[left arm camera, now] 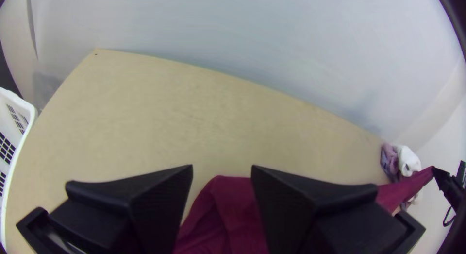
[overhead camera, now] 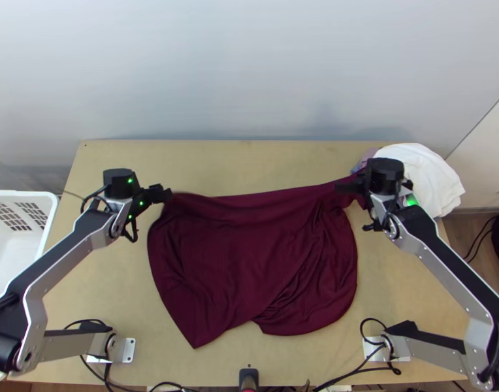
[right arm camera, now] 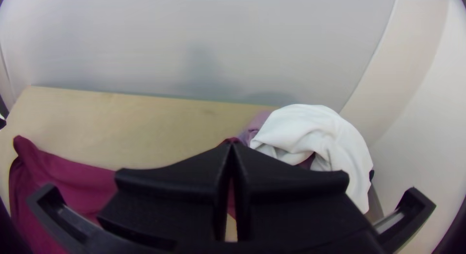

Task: Fold the t-shirt

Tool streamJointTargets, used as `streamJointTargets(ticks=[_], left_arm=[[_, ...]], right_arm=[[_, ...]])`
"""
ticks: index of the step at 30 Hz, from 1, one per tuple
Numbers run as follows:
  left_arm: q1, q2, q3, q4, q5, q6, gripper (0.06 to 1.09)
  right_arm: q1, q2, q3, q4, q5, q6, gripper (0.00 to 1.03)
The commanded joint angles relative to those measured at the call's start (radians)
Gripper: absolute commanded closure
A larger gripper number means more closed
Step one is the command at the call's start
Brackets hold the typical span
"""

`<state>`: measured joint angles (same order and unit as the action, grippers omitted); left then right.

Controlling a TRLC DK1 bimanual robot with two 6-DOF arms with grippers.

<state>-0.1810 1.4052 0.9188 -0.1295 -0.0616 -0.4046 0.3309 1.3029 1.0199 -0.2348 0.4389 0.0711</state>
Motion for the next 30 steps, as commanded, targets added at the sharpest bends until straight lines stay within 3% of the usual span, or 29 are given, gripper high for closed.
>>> streamJointTargets(ticks=[1,12,16,30], left_arm=[[0.0,0.1,0.1,-0.125,0.017,-0.04,0.18],[-0.261,-0.037,0.107,-0.475,0.065,-0.103,0.19],[-0.291,0.003,0.08,-0.501,0.065,-0.143,0.31],[-0.296,0.123,0.041,-0.417,0.034,-0.151,0.31]], right_arm=[[-0.006,0.062,0.003,0.022,0.001,0.007,1.0],[-0.004,0.079,0.006,0.032,0.001,0.024,1.0],[-0.006,0.076,0.011,0.032,0.001,0.022,1.0],[-0.015,0.036,-0.015,0.015,0.003,0.013,1.0]])
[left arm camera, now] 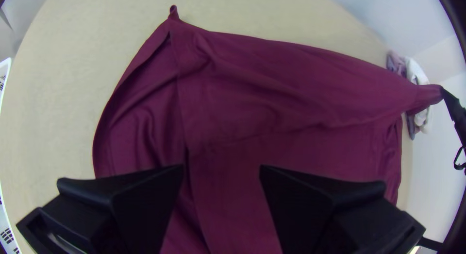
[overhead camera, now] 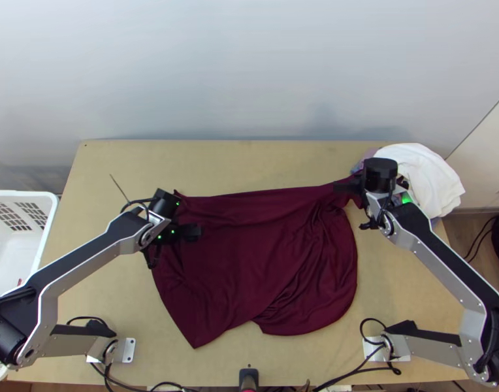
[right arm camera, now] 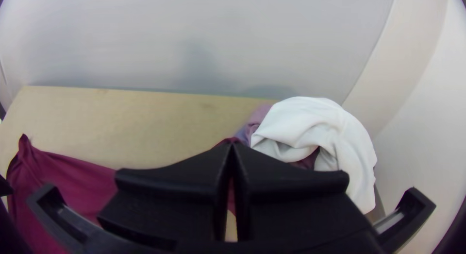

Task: Fold the t-shirt

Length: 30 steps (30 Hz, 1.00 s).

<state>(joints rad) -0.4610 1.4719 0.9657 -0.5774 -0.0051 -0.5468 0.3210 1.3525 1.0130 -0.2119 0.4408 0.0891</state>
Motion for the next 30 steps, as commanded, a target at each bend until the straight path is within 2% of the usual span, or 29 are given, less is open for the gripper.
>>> streamJointTargets(ticks=[1,12,15,19,20,24,27,28,30], left_arm=[[-0.019,0.064,-0.004,0.037,-0.029,-0.008,0.31],[-0.019,0.163,0.057,0.047,-0.033,0.004,0.32],[-0.019,0.179,0.062,0.059,-0.036,0.004,0.44],[-0.016,0.196,0.057,0.067,-0.038,0.005,0.46],[-0.016,0.199,0.056,0.067,-0.041,0.005,0.51],[-0.016,0.197,0.05,0.076,-0.095,0.005,0.82],[-0.016,0.168,0.057,0.076,-0.116,0.005,1.01],[-0.016,0.153,0.062,0.076,-0.119,0.005,1.04],[-0.013,0.123,0.071,0.076,-0.119,0.004,1.04]], right_arm=[[-0.005,-0.015,-0.011,-0.009,0.001,-0.005,1.0],[-0.005,-0.026,-0.033,-0.012,0.001,-0.008,1.0],[-0.005,-0.026,-0.033,-0.012,0.001,-0.011,1.0],[-0.005,-0.026,-0.034,-0.011,0.001,-0.011,1.0],[-0.005,-0.026,-0.034,-0.012,0.001,-0.011,1.0],[-0.005,-0.026,-0.033,-0.011,0.001,-0.011,1.0],[-0.005,-0.026,-0.03,-0.011,0.001,-0.011,1.0],[-0.007,-0.024,-0.028,-0.011,0.001,-0.011,1.0],[-0.008,-0.024,-0.025,-0.011,0.001,-0.009,1.0]])
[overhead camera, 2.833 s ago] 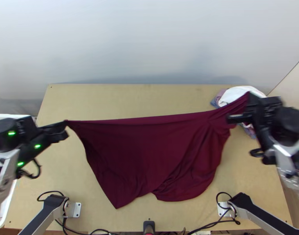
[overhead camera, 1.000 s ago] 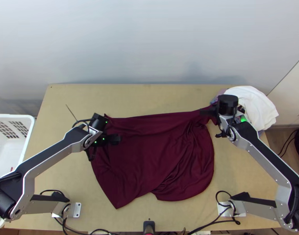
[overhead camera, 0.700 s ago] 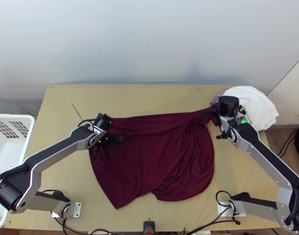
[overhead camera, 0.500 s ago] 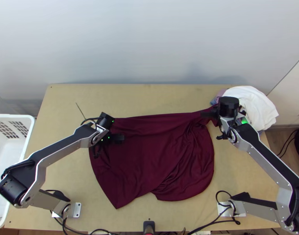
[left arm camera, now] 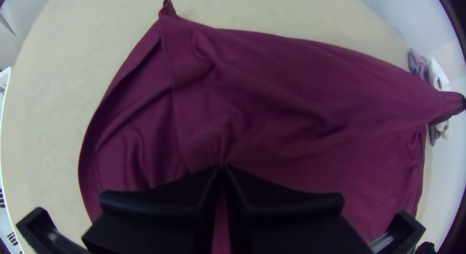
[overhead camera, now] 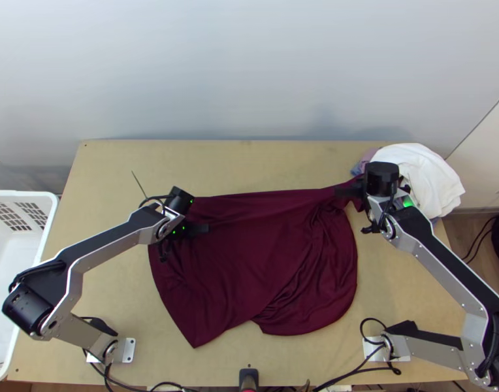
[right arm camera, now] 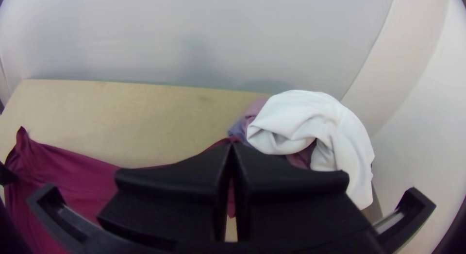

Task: Fold the t-shirt

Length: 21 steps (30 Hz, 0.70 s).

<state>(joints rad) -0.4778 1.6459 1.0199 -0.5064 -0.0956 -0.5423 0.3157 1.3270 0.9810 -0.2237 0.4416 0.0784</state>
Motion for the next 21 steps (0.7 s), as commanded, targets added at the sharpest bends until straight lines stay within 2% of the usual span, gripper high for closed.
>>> streamJointTargets(ticks=[1,11,18,21], left_arm=[[0.007,-0.063,0.025,0.002,-0.029,-0.001,1.04],[0.054,-0.202,0.174,-0.133,-0.032,0.002,1.04],[0.159,-0.317,0.356,-0.198,-0.093,0.056,1.04],[0.179,-0.354,0.462,-0.221,-0.158,0.085,1.04]], right_arm=[[-0.003,0.001,0.008,0.003,0.0,0.001,1.0],[-0.017,-0.026,0.096,-0.034,0.003,-0.005,1.0],[-0.035,-0.091,0.282,-0.118,0.016,-0.035,1.0],[-0.03,-0.129,0.349,-0.154,0.023,-0.058,1.0]])
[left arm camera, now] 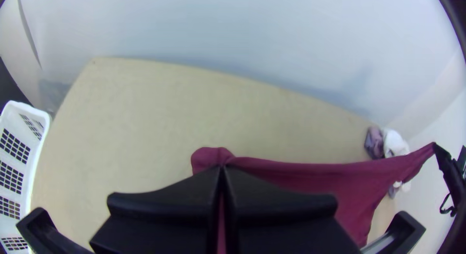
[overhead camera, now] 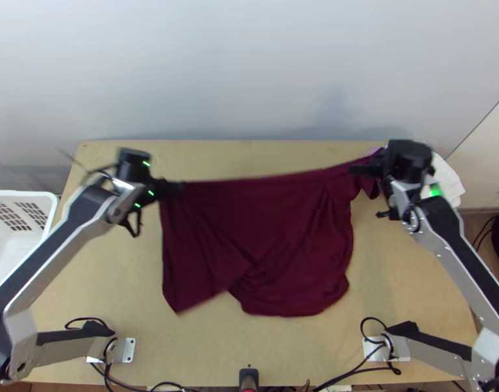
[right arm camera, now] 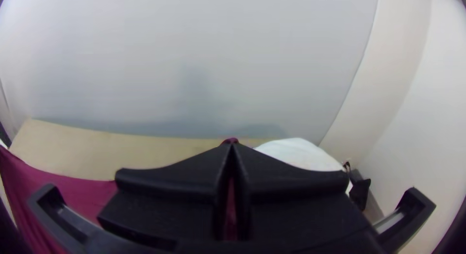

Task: Fold the t-shirt

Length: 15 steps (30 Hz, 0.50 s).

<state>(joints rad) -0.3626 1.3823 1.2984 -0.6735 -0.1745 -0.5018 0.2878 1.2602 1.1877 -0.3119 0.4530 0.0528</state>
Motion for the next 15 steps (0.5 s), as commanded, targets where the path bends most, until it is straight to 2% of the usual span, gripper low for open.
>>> streamJointTargets(ticks=[1,9,15], left_arm=[[0.065,-0.104,0.216,-0.058,-0.095,0.052,1.05],[0.063,-0.173,0.461,-0.078,-0.214,0.117,1.05],[-0.012,-0.241,0.573,-0.087,-0.218,0.244,1.05]], right_arm=[[0.004,-0.076,0.161,-0.076,0.015,-0.047,1.0],[0.103,-0.153,0.339,-0.087,0.118,-0.183,1.0],[0.139,-0.183,0.458,-0.042,0.199,-0.281,1.0]])
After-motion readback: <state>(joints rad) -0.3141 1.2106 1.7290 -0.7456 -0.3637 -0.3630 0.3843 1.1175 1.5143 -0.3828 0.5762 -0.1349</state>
